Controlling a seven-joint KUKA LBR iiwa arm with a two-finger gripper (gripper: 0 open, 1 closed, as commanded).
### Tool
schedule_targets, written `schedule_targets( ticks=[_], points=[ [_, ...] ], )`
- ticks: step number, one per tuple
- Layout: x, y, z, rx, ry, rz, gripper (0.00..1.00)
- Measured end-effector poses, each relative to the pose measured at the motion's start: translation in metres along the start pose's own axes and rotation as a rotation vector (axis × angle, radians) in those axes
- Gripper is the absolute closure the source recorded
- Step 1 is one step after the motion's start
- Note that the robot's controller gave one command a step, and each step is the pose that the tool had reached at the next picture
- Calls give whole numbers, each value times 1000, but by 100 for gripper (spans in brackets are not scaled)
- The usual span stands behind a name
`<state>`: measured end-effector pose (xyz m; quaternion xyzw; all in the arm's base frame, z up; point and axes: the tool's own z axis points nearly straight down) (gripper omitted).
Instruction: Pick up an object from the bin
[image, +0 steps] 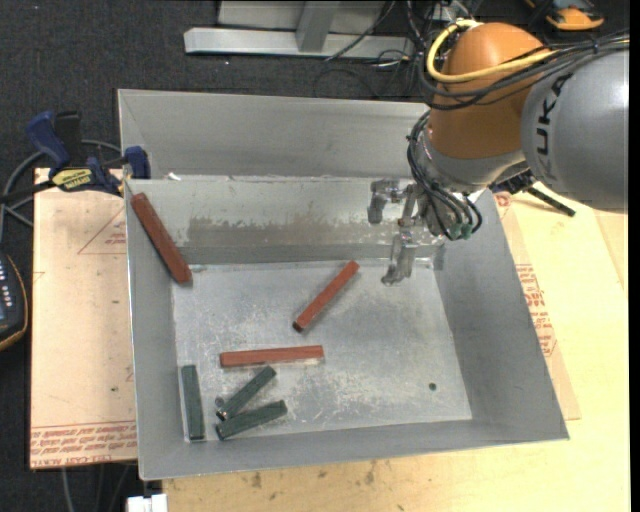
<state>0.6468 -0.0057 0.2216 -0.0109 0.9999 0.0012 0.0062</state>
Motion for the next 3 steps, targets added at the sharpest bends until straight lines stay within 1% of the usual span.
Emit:
schedule_targets(
  ticks=[1, 2, 3],
  points=[
    [-3, 51, 157, -1, 17, -72, 0],
    [-6, 50, 151, 0, 9, -70, 100],
    [3, 78, -14, 0, 0, -45, 100]
  ],
)
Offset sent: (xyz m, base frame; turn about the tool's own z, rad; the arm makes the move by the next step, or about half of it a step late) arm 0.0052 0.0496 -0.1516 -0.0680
